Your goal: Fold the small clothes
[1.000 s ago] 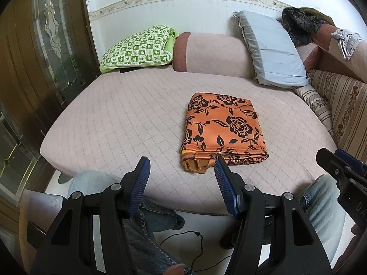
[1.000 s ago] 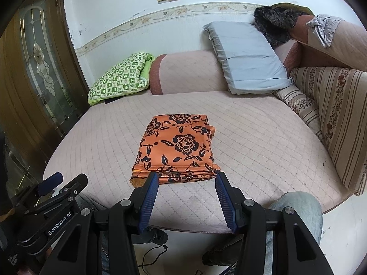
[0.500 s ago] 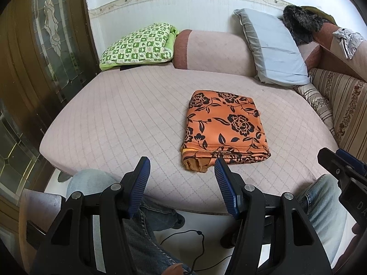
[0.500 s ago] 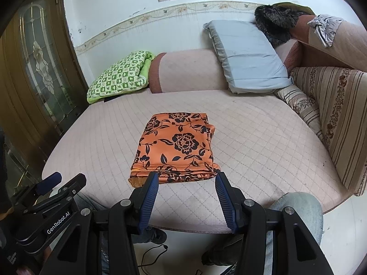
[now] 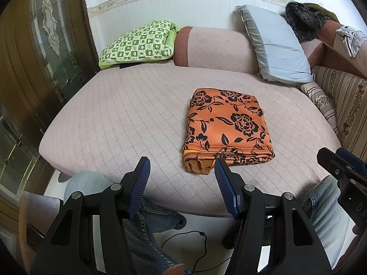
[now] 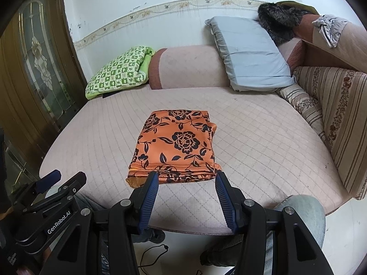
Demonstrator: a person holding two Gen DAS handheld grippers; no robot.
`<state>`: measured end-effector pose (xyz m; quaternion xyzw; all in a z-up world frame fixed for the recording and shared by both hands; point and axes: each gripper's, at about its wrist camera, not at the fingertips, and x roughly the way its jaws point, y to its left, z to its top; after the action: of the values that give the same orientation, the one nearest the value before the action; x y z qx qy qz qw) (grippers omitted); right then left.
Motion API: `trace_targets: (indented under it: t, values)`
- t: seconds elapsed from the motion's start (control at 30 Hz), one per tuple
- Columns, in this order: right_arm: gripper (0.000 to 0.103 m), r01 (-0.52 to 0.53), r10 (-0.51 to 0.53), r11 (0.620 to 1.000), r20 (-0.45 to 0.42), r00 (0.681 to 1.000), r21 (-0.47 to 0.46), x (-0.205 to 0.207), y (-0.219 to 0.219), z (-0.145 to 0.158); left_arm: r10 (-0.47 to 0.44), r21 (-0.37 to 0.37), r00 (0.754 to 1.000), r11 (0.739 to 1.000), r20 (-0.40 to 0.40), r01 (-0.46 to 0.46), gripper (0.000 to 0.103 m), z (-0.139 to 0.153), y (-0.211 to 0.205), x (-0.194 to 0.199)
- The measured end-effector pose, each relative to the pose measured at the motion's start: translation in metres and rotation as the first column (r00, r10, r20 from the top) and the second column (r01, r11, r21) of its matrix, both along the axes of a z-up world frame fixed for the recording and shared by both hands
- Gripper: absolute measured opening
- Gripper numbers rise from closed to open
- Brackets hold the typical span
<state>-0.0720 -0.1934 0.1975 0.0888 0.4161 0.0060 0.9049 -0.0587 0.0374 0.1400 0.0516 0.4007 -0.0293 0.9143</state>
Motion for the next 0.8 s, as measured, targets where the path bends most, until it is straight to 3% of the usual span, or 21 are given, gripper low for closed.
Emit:
trace_targets:
  t: [0.8]
  values:
    - [0.049,-0.005,0.005,1.000,-0.018,1.000,0.000,0.0053,0.0006,-0.0059,0.006,-0.004,1.000,1.000,-0.016,-0.006,0.058,-0.0064,0.0043,0.0051]
